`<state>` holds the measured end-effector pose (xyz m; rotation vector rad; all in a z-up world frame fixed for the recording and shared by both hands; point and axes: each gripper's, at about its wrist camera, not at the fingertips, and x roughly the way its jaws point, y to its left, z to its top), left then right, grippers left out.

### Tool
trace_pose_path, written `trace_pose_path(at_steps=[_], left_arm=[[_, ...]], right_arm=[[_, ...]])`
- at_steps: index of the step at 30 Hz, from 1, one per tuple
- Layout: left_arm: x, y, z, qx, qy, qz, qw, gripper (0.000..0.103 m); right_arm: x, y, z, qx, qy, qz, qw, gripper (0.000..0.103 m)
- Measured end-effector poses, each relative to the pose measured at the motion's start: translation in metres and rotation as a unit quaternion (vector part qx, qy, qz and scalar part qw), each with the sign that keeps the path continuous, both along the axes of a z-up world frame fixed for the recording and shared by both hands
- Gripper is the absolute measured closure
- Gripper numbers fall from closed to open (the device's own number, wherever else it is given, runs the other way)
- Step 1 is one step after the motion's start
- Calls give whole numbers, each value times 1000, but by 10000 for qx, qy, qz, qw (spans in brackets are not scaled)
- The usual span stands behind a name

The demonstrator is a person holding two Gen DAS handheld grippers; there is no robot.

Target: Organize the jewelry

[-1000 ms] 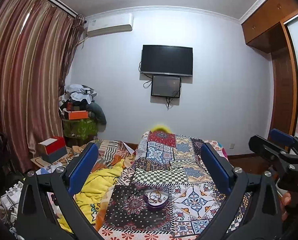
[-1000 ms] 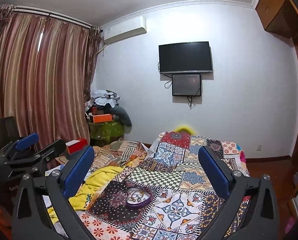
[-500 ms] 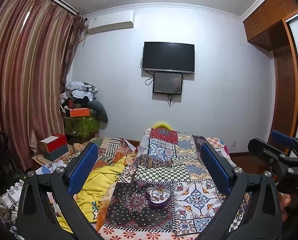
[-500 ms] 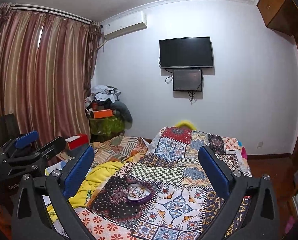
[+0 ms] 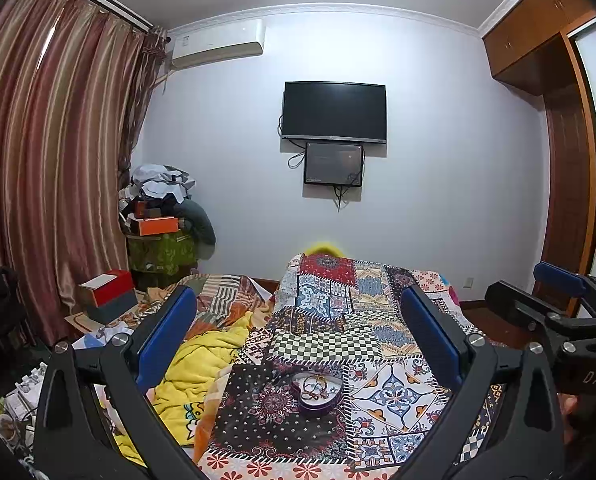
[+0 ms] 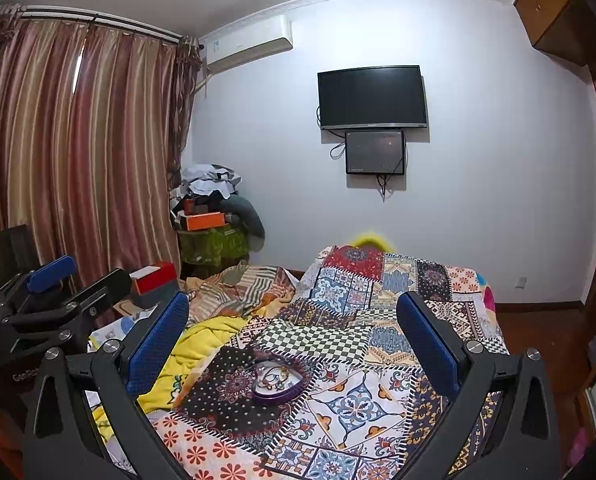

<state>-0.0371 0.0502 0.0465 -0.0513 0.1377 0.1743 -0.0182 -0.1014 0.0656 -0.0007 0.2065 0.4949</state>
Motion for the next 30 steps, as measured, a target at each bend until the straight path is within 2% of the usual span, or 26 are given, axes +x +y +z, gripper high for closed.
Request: trace_pose_path(at_steps=[30], left_arm=[[4, -1, -1, -5, 37, -199, 9998, 0]], right_arm=[[1, -1, -2, -14, 22, -13, 10000, 0]])
